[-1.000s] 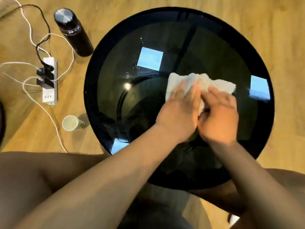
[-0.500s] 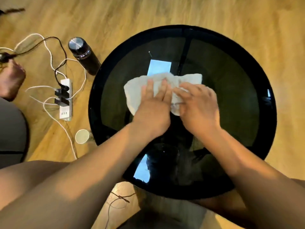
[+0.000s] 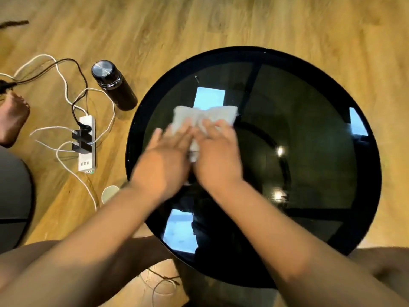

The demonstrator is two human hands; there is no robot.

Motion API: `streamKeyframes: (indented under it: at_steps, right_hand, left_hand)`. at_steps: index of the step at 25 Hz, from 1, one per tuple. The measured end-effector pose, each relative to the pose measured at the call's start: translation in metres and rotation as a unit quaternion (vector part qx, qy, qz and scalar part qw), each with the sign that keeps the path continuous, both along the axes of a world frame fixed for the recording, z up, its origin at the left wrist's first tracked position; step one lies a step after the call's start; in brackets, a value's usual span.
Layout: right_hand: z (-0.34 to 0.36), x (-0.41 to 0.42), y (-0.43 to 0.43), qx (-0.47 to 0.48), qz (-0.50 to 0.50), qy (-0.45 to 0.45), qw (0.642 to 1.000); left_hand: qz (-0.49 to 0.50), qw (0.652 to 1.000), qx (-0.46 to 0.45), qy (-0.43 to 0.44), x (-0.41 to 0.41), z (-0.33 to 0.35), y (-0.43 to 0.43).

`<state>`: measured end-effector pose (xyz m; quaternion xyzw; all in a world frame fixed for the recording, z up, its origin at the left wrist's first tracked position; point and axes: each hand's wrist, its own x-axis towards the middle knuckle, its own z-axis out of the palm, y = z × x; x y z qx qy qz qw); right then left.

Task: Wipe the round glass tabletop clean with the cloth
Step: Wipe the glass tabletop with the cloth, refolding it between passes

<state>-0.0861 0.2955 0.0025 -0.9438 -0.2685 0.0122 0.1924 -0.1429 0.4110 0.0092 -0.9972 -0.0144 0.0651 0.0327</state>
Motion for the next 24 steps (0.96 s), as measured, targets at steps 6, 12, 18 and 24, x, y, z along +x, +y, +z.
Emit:
streamKeyframes:
  at_steps: [6,12,18,24]
  right_hand:
    - [0.01,0.019,0.003,-0.09,0.15,-0.01,0.985]
    - [0.007,0.071,-0.199,-0.155,-0.091,-0.022,0.984]
    - [0.006,0.053,-0.115,-0.029,-0.101,-0.06,0.993]
    - [0.007,0.028,0.048,-0.053,0.104,0.02,0.993]
  left_hand:
    - [0.095,0.995,0.014,0.027,-0.002,0.021,0.008]
    - [-0.071,0.99,-0.122,0.025,0.098,-0.002,-0.171]
    - [-0.089,0.992,-0.084,-0.009,0.092,-0.004,-0.102]
    - [0.016,0.999,-0.024,0.022,0.012,0.016,0.059]
